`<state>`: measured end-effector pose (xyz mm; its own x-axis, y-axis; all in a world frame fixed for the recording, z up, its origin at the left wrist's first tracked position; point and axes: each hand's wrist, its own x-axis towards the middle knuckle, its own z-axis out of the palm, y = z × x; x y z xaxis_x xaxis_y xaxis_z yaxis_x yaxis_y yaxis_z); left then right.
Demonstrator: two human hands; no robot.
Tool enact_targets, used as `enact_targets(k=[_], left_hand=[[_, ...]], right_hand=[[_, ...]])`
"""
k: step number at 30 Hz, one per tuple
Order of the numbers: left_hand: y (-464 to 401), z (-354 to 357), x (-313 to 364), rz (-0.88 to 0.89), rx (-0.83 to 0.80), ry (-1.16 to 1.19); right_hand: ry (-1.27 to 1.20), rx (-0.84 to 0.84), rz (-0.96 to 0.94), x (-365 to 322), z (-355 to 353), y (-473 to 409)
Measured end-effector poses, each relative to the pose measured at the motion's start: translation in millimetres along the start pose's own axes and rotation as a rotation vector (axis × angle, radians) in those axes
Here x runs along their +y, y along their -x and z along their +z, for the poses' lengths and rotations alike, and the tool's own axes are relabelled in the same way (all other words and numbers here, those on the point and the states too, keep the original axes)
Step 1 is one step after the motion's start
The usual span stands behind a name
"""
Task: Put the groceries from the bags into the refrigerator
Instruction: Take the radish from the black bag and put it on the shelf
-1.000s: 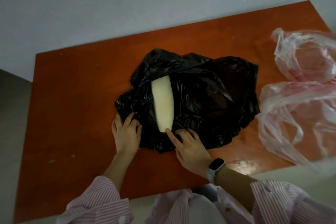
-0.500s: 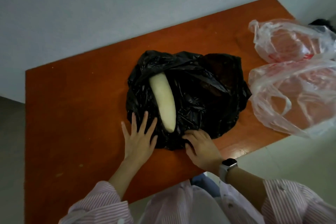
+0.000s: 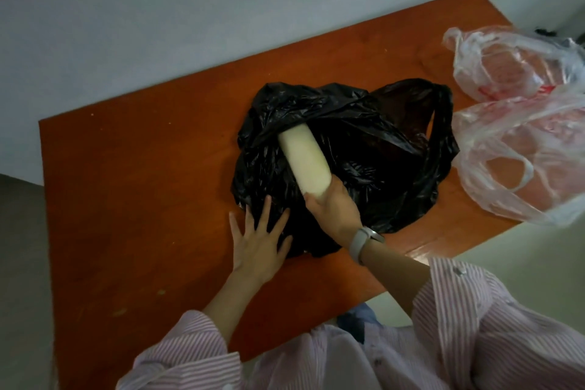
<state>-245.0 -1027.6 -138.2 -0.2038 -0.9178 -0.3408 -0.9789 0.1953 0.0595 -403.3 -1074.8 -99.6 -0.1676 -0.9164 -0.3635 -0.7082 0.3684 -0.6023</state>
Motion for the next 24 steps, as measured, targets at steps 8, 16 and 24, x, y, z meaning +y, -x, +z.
enact_targets(k=[8, 16, 24], left_hand=[[-1, -13, -3, 0.028, -0.174, 0.032], [-15, -86, 1, -0.001, -0.242, 0.223], [-14, -177, -8, -0.102, 0.186, 0.383]], right_hand=[[-0.17, 0.188, -0.148, -6, -61, 18], [-0.245, 0.313, -0.35, -53, -127, 22], [-0.219, 0.356, -0.472, -105, -186, 2]])
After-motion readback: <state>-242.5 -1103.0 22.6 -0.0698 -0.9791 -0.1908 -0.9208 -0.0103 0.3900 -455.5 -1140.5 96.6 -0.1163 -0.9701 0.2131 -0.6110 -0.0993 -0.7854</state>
